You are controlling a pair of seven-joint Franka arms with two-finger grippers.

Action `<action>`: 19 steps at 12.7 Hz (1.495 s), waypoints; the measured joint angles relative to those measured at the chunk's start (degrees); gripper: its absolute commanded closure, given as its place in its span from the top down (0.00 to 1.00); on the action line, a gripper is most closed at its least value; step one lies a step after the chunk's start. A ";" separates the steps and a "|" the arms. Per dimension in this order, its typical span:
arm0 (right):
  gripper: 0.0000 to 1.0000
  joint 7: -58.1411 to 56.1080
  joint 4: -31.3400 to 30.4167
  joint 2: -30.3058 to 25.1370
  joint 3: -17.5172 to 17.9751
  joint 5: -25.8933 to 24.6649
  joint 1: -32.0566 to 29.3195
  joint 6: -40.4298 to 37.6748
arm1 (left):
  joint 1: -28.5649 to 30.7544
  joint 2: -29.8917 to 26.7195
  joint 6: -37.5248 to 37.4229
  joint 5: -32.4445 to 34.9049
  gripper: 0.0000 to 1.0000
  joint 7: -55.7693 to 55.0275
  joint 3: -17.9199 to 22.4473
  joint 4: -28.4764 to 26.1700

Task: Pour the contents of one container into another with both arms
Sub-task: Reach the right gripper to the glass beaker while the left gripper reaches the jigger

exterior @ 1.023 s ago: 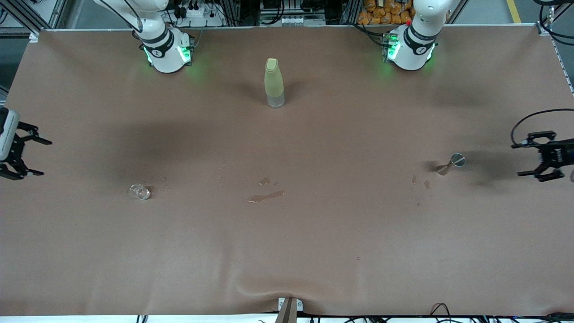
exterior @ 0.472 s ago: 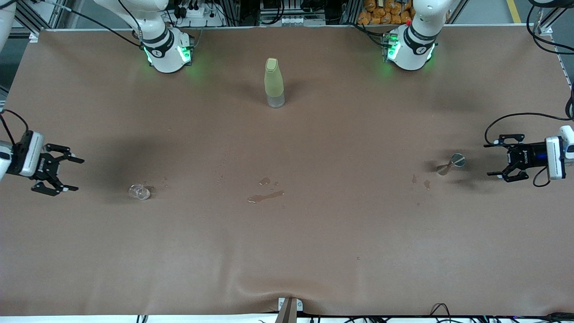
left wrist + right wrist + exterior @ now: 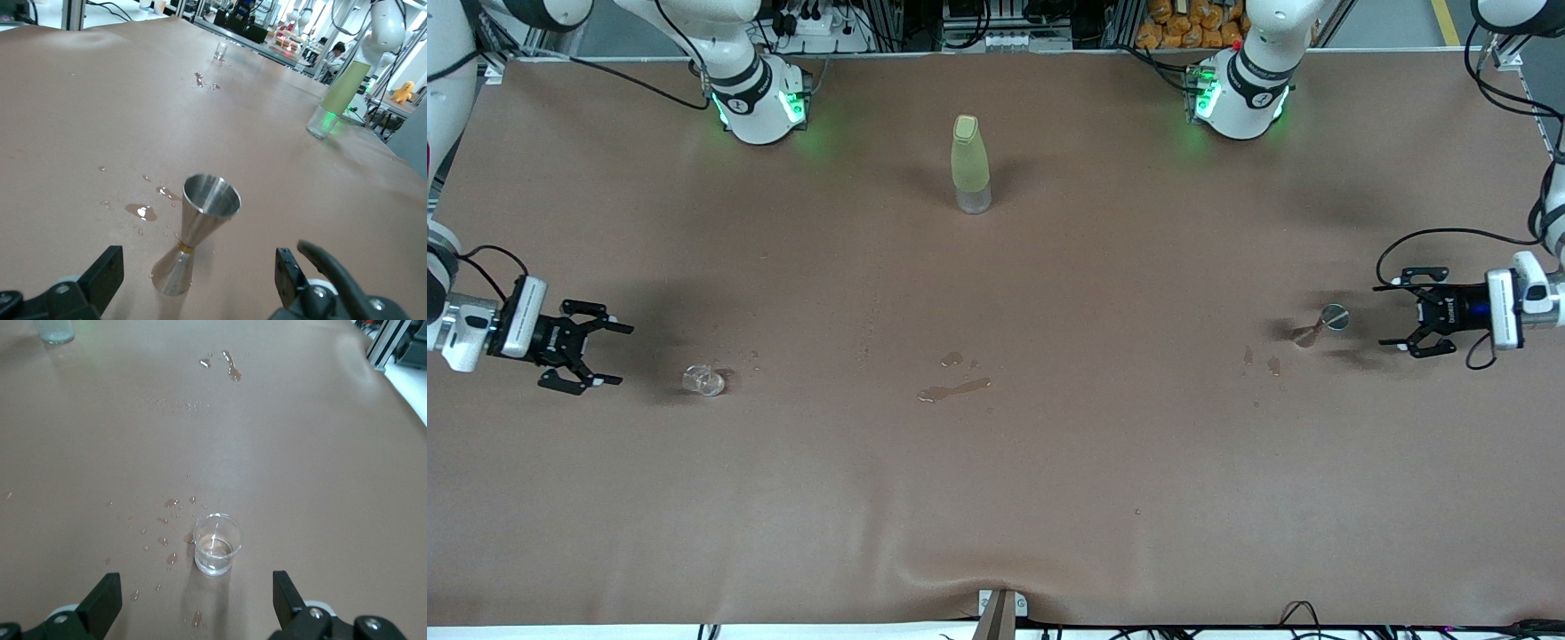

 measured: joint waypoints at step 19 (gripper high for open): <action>1.00 -11.18 1.24 19.19 0.00 26.55 -4.24 -12.62 | -0.18 9.20 -0.80 -8.39 1.00 8.22 -2.16 0.06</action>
